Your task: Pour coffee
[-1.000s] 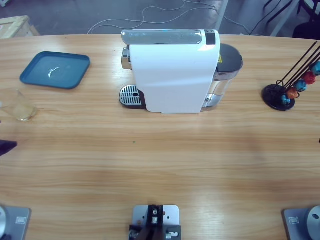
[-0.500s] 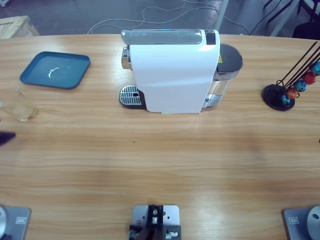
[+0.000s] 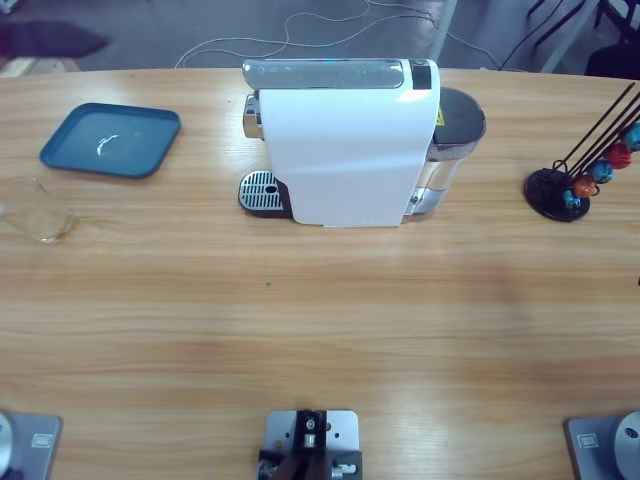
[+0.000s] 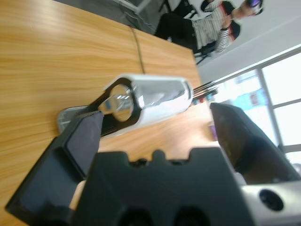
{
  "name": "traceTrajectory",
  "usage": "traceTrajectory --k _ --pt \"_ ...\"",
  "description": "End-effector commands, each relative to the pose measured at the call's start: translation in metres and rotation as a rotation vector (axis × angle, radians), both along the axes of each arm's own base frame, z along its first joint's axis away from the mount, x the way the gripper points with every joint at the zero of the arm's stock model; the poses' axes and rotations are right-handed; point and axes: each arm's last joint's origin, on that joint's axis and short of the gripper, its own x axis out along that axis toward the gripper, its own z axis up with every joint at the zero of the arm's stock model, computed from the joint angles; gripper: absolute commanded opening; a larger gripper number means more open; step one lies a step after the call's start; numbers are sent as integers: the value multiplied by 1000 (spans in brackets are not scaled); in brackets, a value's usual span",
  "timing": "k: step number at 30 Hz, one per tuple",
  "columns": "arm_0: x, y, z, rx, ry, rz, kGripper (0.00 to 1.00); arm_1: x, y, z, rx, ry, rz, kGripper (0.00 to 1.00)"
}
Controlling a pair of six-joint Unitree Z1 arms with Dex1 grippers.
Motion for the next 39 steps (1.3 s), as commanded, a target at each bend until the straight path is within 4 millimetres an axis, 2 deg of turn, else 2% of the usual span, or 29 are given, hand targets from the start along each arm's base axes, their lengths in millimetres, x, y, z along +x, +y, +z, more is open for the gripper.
traceTrajectory --k 1,9,19,22,25,27,29,32,39 --pt "63 -38 -39 -37 178 -11 862 -1 0 -8 -2 20 2 1000" --pt "77 -55 -73 -44 313 -152 849 0 1 -8 -5 23 2 1000" --pt "85 -60 -80 -41 327 -168 838 -1 0 -8 -2 20 2 1000" --pt "85 -60 -82 -37 330 -173 685 -1 0 -8 -2 20 2 1000" --pt "86 -60 -81 -41 316 -176 679 -1 0 -8 -2 20 2 1000" --pt "86 -60 -80 -38 301 -178 569 -1 0 -8 -2 20 2 1000" --pt "85 -60 -80 -37 298 -182 539 -1 0 -8 -1 19 2 1000" --pt "83 -60 -82 -37 303 -187 360 -1 0 -8 -1 19 2 1000" --pt "84 -60 -83 -46 296 -198 346 -2 -1 -8 0 18 2 1000"
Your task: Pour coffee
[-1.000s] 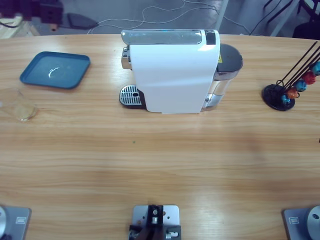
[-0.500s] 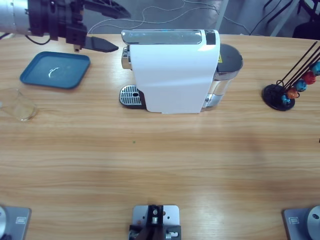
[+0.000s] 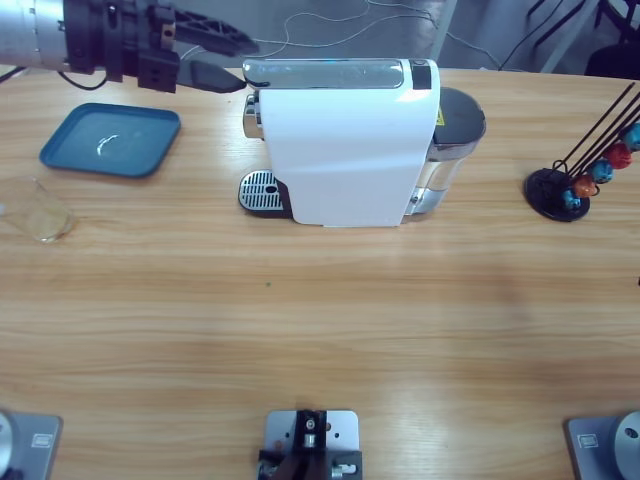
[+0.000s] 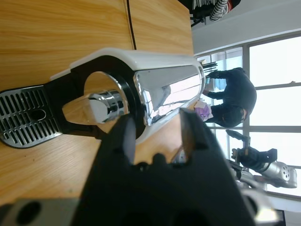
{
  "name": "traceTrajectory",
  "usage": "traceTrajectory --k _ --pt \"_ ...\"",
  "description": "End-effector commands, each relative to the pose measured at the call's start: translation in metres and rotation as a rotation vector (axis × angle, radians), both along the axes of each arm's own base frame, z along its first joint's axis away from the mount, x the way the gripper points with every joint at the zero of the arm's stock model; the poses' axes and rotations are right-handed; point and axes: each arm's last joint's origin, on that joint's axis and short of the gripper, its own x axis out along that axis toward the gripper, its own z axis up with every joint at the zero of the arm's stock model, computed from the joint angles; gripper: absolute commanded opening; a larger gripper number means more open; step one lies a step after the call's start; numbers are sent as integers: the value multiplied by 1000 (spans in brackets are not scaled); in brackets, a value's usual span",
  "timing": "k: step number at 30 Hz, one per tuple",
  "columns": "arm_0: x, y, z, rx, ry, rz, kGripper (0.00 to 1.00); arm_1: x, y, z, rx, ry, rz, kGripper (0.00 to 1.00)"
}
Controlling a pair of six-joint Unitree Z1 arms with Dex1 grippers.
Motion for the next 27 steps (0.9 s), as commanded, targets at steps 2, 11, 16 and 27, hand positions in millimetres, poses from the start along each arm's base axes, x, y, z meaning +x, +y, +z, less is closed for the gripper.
traceTrajectory --k 2,11,16,27 --pt "8 -4 -19 10 16 -28 135 -2 -1 -8 0 17 2 1000" --pt "3 -4 -20 19 -12 -48 0 -2 -1 -8 0 17 2 1000" --pt "2 -6 -19 -10 -12 -67 0 -2 -1 -8 0 17 3 1000" --pt "-15 3 41 -97 -209 -32 0 -5 -6 0 -22 19 -31 1000"
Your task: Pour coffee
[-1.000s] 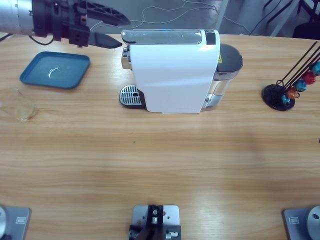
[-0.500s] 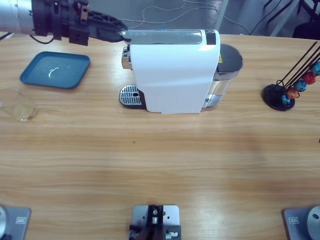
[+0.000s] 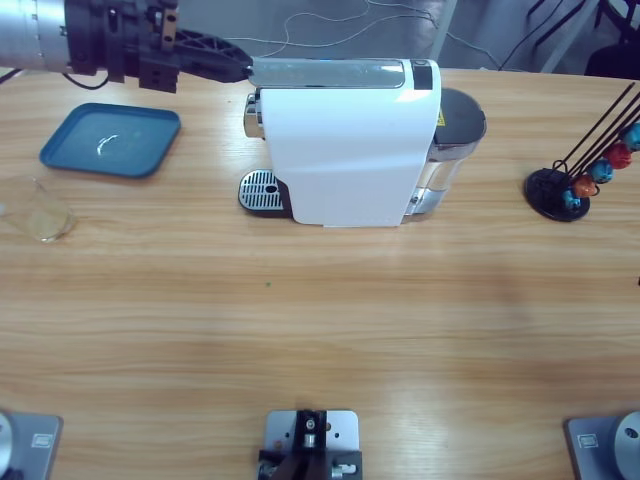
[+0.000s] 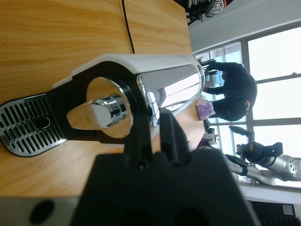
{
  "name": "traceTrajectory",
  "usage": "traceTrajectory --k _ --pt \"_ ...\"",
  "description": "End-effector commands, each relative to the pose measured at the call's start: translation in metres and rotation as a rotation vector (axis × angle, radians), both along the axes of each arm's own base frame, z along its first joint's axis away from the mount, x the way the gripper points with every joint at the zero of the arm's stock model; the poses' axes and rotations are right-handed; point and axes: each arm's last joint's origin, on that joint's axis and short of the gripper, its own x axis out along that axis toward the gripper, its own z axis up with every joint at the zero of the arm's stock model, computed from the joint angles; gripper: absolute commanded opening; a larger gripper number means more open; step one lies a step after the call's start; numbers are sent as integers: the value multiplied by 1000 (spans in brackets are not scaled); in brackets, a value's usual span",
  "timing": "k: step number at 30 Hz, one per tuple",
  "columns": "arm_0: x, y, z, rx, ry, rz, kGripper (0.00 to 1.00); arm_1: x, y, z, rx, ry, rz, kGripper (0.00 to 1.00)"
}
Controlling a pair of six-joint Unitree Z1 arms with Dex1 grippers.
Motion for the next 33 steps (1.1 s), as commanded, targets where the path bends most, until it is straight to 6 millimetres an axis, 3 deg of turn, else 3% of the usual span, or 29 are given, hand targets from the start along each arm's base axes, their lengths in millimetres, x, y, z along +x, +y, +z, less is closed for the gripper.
traceTrajectory --k 1,5,8,11,15,16,17,18,21,27,33 --pt "-18 3 50 -90 -163 -2 0 -6 -7 5 -29 17 -46 1000" --pt "-28 4 57 -90 -192 -3 0 -5 -11 28 -32 -23 -110 1000" --pt "-41 3 58 -58 -232 -5 0 5 -4 27 -52 23 -136 1000" --pt "-61 4 67 41 -376 -4 0 11 0 25 -33 28 -170 1000" --pt "-93 2 62 322 -677 -136 0 14 -8 18 3 -96 -335 1000" --pt "-99 3 59 371 -705 -174 99 17 -8 15 -9 -96 -371 999" --pt "-106 5 54 415 -724 -202 477 20 -9 10 -19 -91 -411 983" --pt "-113 9 51 458 -741 -213 680 22 -11 7 -25 -90 -458 965" --pt "-137 29 45 516 -798 -204 977 28 -17 -4 -12 -92 -584 949" --pt "-175 71 37 551 -781 -215 982 62 -6 -48 -26 -31 -615 890" --pt "-204 107 32 655 -851 -254 982 96 -1 -72 2 -8 -650 884"
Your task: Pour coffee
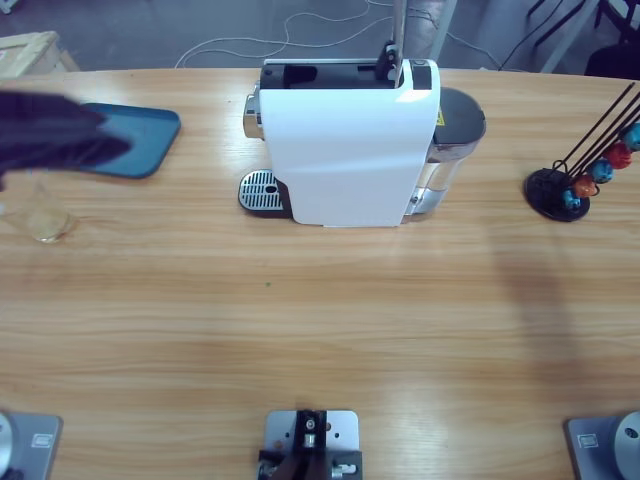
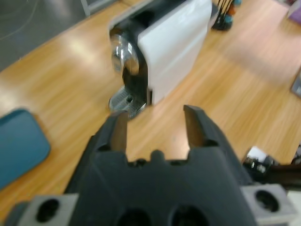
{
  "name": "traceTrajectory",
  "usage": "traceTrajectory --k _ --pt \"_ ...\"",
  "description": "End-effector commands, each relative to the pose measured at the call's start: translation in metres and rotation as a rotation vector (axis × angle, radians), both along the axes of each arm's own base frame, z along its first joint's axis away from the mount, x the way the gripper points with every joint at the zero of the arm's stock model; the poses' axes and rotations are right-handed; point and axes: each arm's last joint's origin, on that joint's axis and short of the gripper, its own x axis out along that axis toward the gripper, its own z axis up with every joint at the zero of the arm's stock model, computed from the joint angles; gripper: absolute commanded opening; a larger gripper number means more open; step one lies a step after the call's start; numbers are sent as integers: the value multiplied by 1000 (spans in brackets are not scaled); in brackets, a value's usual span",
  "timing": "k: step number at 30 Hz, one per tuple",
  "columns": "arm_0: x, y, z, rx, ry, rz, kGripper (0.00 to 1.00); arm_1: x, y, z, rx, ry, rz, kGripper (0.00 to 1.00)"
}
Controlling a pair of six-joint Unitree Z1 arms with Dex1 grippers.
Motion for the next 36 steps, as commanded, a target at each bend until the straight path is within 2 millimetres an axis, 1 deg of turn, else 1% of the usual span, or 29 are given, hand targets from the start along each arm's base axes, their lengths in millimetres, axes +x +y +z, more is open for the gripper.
traceTrajectory --k 1,3,6,8,10,11,12,13,14,15,17,18,19,21,22,23,25,29,30,31,36 --pt "-39 43 -11 174 -104 -55 982 46 6 -41 22 79 -55 878" --pt "-39 41 -10 279 -186 -59 982 56 5 -44 21 78 -77 842" --pt "-36 36 -17 371 -233 -97 982 71 4 -50 21 94 -94 841" --pt "-34 34 -27 387 -238 -104 982 79 3 -52 23 91 -98 839" --pt "-33 33 -34 376 -235 -77 982 86 4 -52 20 93 -102 798" --pt "-33 33 -36 367 -233 -71 981 87 4 -53 16 97 -102 795" --pt "-33 33 -38 359 -231 -65 977 88 4 -55 13 102 -106 792" --pt "-33 33 -39 351 -228 -59 977 89 2 -56 11 108 -113 766" --pt "-33 33 -40 340 -224 -51 977 89 0 -57 10 109 -122 701" --pt "-32 33 -40 324 -217 -35 977 89 -1 -56 10 109 -129 667" --pt "-30 30 -38 294 -214 -12 977 88 -4 -55 13 101 -140 634" --pt "-29 29 -38 287 -215 -8 977 88 -4 -54 15 97 -142 575" --pt "-28 27 -37 277 -216 -3 977 88 -5 -54 19 92 -145 548" --pt "-24 22 -36 267 -214 6 977 90 -7 -53 29 88 -147 543" --pt "-22 20 -36 267 -210 8 977 90 -7 -53 31 86 -147 516" --pt "-21 18 -36 261 -207 13 977 91 -7 -53 32 85 -148 427" --pt "-20 17 -35 251 -205 28 990 92 -8 -54 32 91 -150 416" --pt "-20 18 -34 249 -208 31 982 93 -9 -57 27 102 -151 402" --pt "-20 18 -35 251 -207 31 982 93 -9 -57 26 101 -151 331" --pt "-20 17 -35 253 -205 31 984 93 -9 -57 26 102 -151 301" --pt "-20 17 -36 257 -202 30 984 94 -9 -58 26 107 -144 301"
